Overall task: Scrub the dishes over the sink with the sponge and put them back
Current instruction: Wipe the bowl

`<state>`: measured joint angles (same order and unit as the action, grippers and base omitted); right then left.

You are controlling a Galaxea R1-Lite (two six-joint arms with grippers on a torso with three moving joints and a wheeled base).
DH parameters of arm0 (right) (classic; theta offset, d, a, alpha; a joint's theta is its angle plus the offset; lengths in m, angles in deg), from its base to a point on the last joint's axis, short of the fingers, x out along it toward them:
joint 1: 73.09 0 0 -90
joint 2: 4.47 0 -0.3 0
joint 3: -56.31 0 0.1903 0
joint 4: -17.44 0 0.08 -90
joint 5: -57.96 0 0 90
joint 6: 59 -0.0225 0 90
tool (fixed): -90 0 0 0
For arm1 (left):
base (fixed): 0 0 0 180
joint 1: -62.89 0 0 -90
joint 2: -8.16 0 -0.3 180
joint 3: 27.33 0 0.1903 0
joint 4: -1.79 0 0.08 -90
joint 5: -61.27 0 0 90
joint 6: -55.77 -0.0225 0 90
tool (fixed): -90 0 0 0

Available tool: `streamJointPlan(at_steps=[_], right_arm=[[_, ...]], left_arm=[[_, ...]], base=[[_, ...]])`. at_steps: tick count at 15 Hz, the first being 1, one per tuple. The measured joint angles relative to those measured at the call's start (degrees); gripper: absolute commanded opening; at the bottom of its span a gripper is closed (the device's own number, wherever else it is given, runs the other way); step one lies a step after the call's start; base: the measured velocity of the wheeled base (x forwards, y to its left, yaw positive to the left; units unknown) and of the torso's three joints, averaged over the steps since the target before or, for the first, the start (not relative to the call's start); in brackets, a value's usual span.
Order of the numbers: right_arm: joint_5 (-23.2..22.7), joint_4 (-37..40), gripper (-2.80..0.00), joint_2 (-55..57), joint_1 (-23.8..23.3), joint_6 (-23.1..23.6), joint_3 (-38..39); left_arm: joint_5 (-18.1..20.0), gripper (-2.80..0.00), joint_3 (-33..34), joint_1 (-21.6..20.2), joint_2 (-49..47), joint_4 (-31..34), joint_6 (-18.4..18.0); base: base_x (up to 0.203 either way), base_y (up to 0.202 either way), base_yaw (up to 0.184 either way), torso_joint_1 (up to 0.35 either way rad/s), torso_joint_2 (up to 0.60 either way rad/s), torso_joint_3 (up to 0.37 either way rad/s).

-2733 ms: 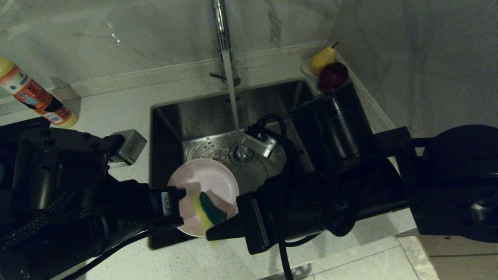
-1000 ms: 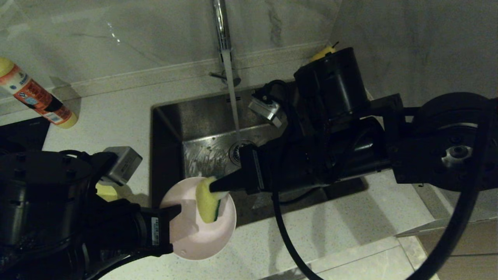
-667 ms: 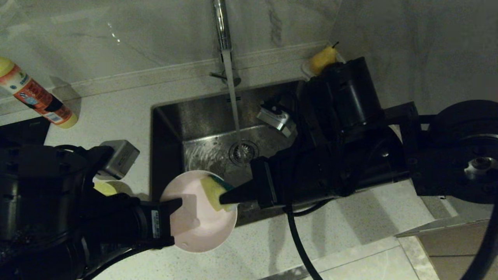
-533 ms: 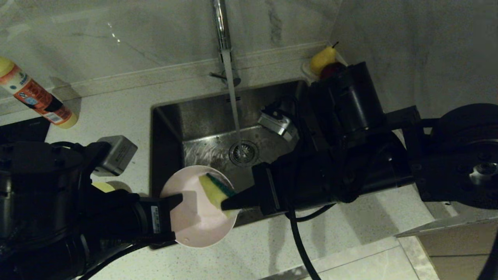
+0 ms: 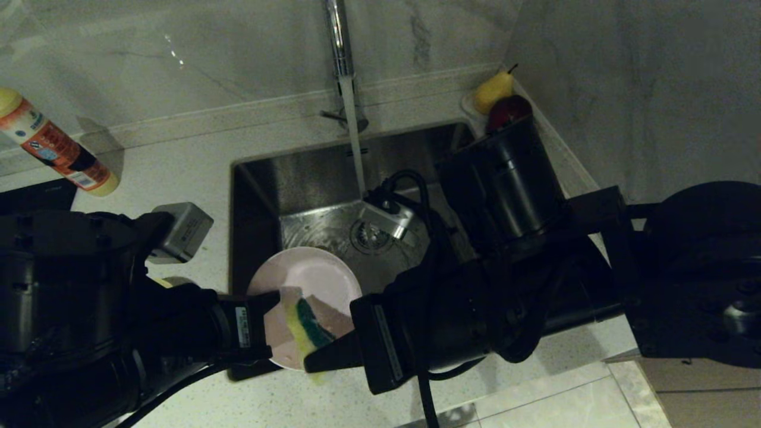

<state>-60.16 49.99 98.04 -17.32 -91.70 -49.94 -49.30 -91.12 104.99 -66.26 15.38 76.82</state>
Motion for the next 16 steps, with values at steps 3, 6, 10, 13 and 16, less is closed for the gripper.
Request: streamJointPlan(at_steps=[3,6,10,13,16], right_arm=[[-0.1,-0.1,-2.80,0.8,0.9,-0.1,-0.1],[-0.1,-0.2,-2.80,2.0,2.0,-0.1,-0.2],[0.1,-0.1,-2.80,2.4,2.3,-0.1,1.0],[0.1,0.0,-2.80,1.0,0.8,-0.2,1.2],[0.1,0.0,-2.80,0.2,-1.9,-0.1,1.0]], left_arm=[[0.0,-2.80,-0.2,0.0,-0.4,-0.6,0.0],[0.0,-2.80,-0.4,-0.1,-0.6,-0.6,0.2],[-0.1,-2.80,-1.4,-0.2,-0.8,-0.7,0.3],[-0.8,-2.80,-1.2,-0.3,-0.6,-0.6,0.2],[-1.2,-2.80,-0.7,-0.4,0.0,-0.6,0.1]], base=[[0.000,0.000,0.000,0.000,0.00,0.000],[0.000,0.000,0.000,0.000,0.00,0.000],[0.000,0.000,0.000,0.000,0.00,0.000],[0.000,0.000,0.000,0.000,0.00,0.000],[0.000,0.000,0.000,0.000,0.00,0.000]])
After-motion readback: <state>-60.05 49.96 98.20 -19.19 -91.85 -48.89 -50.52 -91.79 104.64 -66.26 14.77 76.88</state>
